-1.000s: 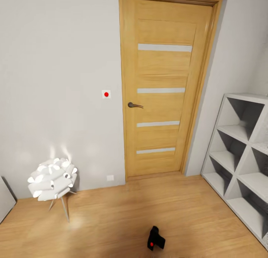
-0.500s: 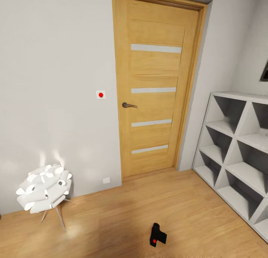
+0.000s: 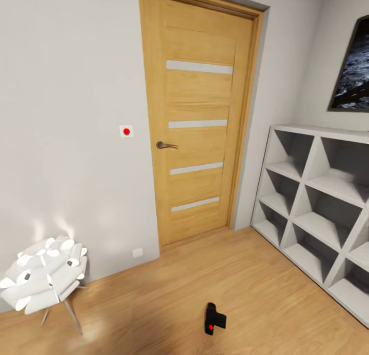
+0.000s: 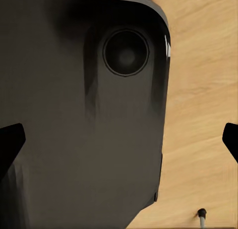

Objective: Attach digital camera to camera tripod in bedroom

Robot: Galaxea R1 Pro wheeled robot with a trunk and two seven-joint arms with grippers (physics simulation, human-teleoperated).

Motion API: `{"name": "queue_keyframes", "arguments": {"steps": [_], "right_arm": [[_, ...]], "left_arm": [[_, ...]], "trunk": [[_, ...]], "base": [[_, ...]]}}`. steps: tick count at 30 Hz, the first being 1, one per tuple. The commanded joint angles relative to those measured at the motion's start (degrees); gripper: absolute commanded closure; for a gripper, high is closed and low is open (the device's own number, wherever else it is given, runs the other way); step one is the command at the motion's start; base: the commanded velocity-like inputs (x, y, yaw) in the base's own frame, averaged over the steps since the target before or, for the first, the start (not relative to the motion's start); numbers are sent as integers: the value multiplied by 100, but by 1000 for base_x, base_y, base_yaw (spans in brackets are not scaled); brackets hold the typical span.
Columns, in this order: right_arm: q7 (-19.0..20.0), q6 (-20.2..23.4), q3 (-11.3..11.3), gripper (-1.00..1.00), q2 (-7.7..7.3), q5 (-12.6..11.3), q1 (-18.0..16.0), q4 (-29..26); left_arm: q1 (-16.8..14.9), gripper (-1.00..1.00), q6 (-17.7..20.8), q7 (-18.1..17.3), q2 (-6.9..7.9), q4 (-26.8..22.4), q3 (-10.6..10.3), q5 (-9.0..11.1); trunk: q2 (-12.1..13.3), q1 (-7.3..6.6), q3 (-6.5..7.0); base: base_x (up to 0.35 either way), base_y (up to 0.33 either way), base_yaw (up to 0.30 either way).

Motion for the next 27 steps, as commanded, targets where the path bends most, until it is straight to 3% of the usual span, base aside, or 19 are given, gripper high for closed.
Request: {"name": "queue_keyframes", "arguments": {"steps": [1, 27], "right_arm": [[-2, -18, 4, -100, 0, 8, -1, 1], [3, -9, 0, -100, 0, 8, -2, 1]], "left_arm": [[2, -100, -13, -1, -1, -4, 7, 4], [2, -100, -9, 0, 8, -5, 7, 4]], "trunk": [[-2, 0, -4], [-2, 0, -4]], "base": [[0, 32, -246], [0, 3, -246]]}}
